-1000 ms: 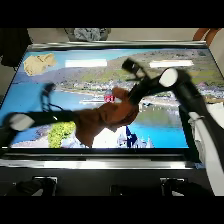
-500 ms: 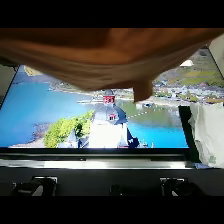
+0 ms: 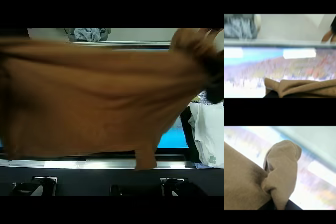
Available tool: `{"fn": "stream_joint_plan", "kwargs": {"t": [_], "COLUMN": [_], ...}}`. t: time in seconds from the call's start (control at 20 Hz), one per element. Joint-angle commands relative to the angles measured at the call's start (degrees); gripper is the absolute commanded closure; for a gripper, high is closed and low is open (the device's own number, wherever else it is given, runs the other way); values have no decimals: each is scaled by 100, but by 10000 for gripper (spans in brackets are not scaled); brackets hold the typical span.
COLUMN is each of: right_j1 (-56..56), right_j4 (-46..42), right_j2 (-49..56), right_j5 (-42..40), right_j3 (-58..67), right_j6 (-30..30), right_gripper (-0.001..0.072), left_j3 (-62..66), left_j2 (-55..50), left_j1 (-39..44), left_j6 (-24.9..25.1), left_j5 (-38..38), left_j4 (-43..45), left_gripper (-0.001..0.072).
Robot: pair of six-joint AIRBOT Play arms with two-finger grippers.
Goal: Fold the shirts.
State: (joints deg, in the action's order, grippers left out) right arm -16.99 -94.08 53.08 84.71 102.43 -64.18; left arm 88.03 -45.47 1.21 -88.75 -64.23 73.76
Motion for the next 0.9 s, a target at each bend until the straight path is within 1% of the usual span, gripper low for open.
{"fn": "stream_joint_plan", "kwargs": {"t": [0.0,0.05,0.15,0.25,0.35,0.4,0.45,0.5,0.55,0.6,0.65,0.7,0.75,0.8,0.85], "right_j1": [2,2,2,2,2,2,2,2,2,2,48,131,339,649,1091], "right_j4": [-76,-94,-114,-114,-101,-79,-31,42,74,81,57,63,181,409,778], "right_j2": [953,1239,2070,3014,3657,3840,3987,4083,4138,4120,4033,3891,3709,3556,3416], "right_j5": [804,127,-1685,-3032,-4223,-4625,-4857,-4942,-4959,-4913,-4725,-4463,-4052,-3558,-2983], "right_j3": [-1082,-1574,-2269,-2264,-2190,-2192,-2192,-2192,-2192,-2186,-2120,-2015,-1864,-1692,-1541], "right_j6": [-402,-407,-584,-997,-1534,-1873,-2236,-2448,-2533,-2516,-2406,-2208,-1906,-1399,-706], "right_gripper": [657,657,658,658,658,658,658,657,585,367,145,85,21,10,14], "left_j3": [-1467,-1937,-2420,-2280,-1786,-1484,-1231,-1001,-813,-619,-426,-146,118,273,249], "left_j2": [-866,-1279,-2214,-3195,-4044,-4409,-4673,-4878,-4999,-5047,-5031,-4999,-4953,-4854,-4708], "left_j1": [-4,-7,-7,-9,-7,-7,-7,-4,-7,-9,-33,-114,-256,-479,-763], "left_j6": [286,291,396,393,393,391,389,389,389,389,393,398,540,734,710], "left_j5": [-160,-35,437,826,962,966,966,964,946,824,595,127,-402,-938,-1351], "left_j4": [0,2,-2,0,-2,-4,-24,-55,-142,-170,-140,-46,22,22,9], "left_gripper": [682,681,681,681,681,680,680,679,667,526,263,44,37,37,37]}}
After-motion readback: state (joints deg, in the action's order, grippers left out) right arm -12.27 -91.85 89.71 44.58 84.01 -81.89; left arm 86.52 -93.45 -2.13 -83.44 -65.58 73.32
